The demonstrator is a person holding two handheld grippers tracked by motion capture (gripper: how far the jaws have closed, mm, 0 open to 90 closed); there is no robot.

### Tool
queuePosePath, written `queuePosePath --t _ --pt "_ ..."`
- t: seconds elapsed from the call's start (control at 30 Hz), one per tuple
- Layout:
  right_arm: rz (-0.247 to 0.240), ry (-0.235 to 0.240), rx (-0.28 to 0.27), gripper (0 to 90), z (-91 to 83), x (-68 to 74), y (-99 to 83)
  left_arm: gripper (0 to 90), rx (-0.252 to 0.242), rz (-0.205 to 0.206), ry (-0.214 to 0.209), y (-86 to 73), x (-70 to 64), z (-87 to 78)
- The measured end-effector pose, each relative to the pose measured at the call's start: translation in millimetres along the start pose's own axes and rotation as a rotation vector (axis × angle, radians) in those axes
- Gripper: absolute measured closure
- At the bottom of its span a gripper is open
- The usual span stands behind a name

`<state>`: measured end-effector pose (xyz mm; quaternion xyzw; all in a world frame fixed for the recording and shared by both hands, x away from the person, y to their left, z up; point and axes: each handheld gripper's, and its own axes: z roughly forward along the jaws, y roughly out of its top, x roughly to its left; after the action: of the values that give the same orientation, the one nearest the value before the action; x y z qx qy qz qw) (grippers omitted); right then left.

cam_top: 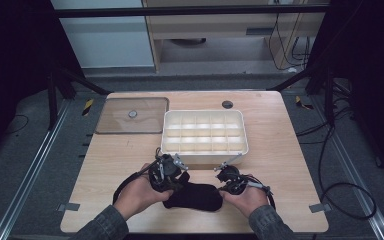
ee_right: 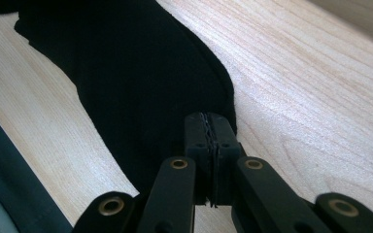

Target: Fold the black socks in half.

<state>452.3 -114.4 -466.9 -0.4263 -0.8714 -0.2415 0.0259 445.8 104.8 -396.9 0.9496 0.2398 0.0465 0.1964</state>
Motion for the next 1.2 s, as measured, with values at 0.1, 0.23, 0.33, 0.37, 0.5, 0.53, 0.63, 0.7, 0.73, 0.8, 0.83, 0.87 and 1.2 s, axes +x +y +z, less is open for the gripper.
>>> queuePosePath --t 0.1,0.23,0.33,0.37,0.5,0.53,0.63,0.7,0.73,0.8,0.83,0.87,1.2 --pt "0.001 0.003 -0.002 89.0 0.5 -0.1 -0.2 78.8 -0.004 0.006 -0.009 2.6 -3.2 2.5" --pt "0.0 0.01 -0.005 89.0 1.4 -0.6 -0.7 78.8 -0.004 0.021 -0.018 8.1 -8.4 7.7" --pt "-0.003 0.012 -0.009 89.0 1.1 -1.3 -1.3 78.7 0.003 0.027 -0.025 12.7 -13.4 14.1" --pt "-0.003 0.012 -0.009 89.0 1.1 -1.3 -1.3 78.6 0.003 0.027 -0.025 12.7 -13.4 14.1" --pt "0.003 0.009 -0.01 89.0 0.7 -1.6 -1.6 78.5 0.008 0.032 -0.037 15.9 -17.9 23.4" --pt "0.004 0.01 -0.011 89.0 0.6 -1.2 -1.6 78.5 0.011 0.035 -0.037 15.9 -17.7 25.3" --pt "-0.002 0.01 -0.011 89.0 0.6 -1.4 -1.8 78.3 0.009 0.011 -0.046 16.5 -16.0 30.7" --pt "-0.003 0.014 -0.015 89.0 0.6 -1.5 -2.2 78.2 0.007 0.0 -0.046 18.0 -15.3 34.5" --pt "0.001 0.014 -0.017 89.0 0.5 -1.3 -2.6 78.2 0.009 -0.003 -0.045 18.9 -15.2 36.7" --pt "-0.005 0.018 -0.02 89.0 0.0 -2.3 -3.5 78.3 0.015 0.003 -0.039 20.9 -15.7 41.2" --pt "-0.004 0.018 -0.022 88.9 -0.4 -2.6 -4.0 78.4 0.014 0.0 -0.037 21.8 -17.1 43.4" --pt "0.006 0.019 -0.021 88.9 -0.6 -2.3 -4.6 78.4 0.014 -0.001 -0.04 22.6 -18.4 45.8" --pt "0.017 0.03 -0.038 88.6 -2.9 -8.1 -9.4 76.2 -0.025 -0.049 -0.084 22.5 -19.9 57.4"
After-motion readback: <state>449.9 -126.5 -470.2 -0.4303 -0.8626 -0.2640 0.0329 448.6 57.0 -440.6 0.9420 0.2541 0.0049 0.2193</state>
